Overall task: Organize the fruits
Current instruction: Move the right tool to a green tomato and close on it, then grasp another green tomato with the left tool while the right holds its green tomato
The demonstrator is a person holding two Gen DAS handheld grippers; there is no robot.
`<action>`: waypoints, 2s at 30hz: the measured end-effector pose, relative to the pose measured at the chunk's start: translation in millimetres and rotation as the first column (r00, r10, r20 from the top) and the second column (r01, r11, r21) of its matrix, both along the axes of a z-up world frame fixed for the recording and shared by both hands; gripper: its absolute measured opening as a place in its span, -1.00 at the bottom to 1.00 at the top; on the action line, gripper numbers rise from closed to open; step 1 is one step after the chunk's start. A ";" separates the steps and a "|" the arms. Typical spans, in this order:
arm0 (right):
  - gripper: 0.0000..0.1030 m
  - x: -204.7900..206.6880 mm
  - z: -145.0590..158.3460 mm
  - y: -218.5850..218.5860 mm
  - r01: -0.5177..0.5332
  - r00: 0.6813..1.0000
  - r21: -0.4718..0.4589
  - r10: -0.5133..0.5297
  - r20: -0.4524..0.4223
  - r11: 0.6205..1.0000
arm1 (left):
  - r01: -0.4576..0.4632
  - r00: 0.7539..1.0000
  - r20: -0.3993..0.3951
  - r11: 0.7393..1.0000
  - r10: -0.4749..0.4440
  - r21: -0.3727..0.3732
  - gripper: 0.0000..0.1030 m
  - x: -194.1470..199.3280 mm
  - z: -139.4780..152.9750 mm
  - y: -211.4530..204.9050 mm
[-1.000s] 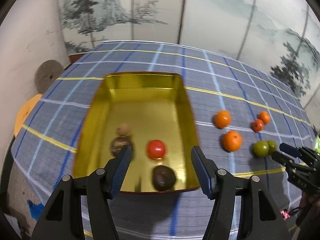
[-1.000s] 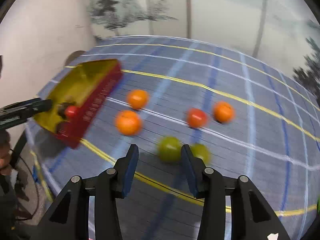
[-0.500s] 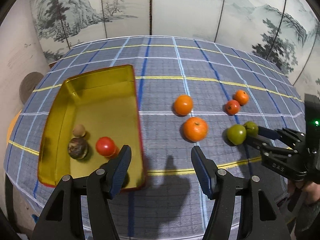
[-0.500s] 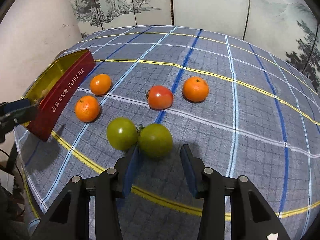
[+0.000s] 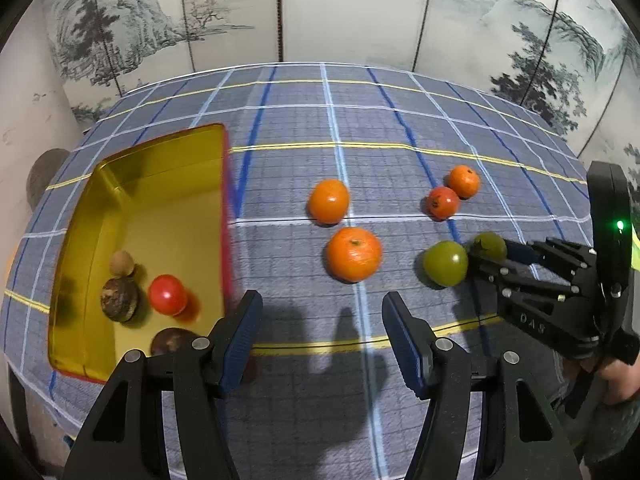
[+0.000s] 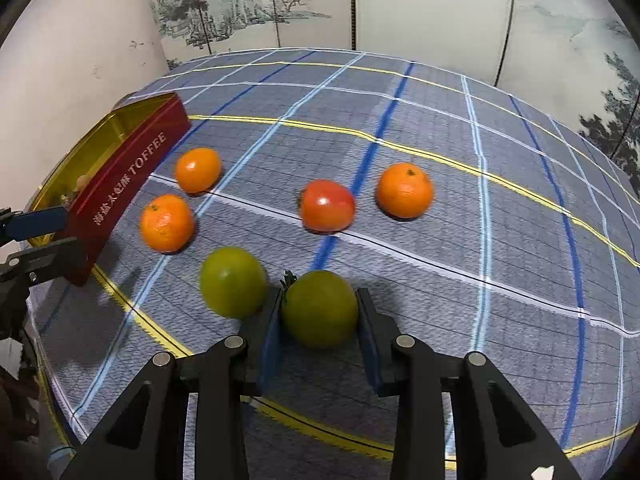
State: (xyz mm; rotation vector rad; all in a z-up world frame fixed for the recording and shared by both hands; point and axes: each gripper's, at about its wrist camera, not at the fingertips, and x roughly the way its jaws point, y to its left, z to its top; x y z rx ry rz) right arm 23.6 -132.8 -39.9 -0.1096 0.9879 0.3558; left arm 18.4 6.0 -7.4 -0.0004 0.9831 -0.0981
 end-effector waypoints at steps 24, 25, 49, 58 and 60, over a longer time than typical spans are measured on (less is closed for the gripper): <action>-0.38 12.2 -3.9 -90.7 0.114 0.991 -0.052 -0.109 0.078 0.992 | 0.115 0.993 -0.034 0.993 -0.116 -0.034 0.22 30.7 -24.1 -63.7; -0.38 12.1 -4.1 -92.5 0.116 0.991 -0.050 -0.112 0.079 0.992 | 0.117 0.992 -0.035 0.993 -0.118 -0.032 0.22 32.0 -24.7 -65.6; -0.38 6.9 -5.4 -109.5 0.094 0.991 -0.016 -0.092 0.093 0.995 | 0.133 0.987 -0.091 0.991 -0.135 -0.032 -0.06 59.4 -44.4 -95.3; -0.38 7.3 -5.6 -110.3 0.094 0.992 -0.013 -0.092 0.091 0.995 | 0.135 0.986 -0.093 0.990 -0.138 -0.035 -0.27 58.0 -46.0 -95.5; -0.37 7.2 -5.6 -109.8 0.094 0.992 -0.014 -0.092 0.091 0.996 | 0.133 0.986 -0.093 0.991 -0.136 -0.032 -0.27 56.8 -45.5 -94.5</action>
